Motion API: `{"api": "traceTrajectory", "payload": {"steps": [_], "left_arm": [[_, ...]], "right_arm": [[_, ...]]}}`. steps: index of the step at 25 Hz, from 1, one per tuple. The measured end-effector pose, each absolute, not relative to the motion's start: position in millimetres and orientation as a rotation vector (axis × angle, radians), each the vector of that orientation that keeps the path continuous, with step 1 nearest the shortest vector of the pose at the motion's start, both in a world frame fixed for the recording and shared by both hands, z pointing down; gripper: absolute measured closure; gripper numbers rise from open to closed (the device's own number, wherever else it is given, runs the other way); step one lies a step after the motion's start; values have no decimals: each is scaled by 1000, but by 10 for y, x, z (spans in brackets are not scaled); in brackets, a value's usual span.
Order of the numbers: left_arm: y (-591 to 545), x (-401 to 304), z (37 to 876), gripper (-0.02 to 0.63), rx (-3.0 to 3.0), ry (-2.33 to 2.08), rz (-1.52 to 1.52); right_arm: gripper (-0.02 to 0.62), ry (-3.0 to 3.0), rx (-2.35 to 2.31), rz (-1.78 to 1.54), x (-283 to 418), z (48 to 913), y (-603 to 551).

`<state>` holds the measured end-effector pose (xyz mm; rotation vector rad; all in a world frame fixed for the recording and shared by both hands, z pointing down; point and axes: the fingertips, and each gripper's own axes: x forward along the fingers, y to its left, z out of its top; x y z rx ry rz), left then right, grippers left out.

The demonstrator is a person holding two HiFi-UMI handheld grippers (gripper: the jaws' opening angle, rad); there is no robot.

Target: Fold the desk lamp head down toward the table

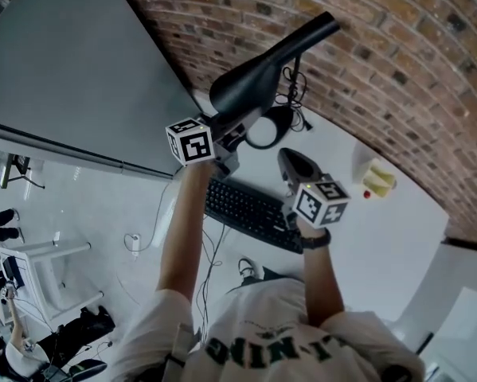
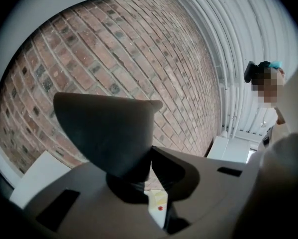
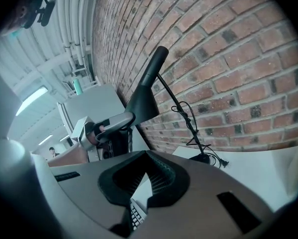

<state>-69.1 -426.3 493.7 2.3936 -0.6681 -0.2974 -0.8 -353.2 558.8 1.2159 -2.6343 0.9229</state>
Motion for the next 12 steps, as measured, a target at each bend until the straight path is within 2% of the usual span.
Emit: {"api": "traceTrajectory", "payload": {"steps": [12], "left_arm": [[-4330, -536, 5063, 588, 2325, -586, -445]], "right_arm": [[601, -2643, 1235, 897, 46, 5578, -3627]]}}
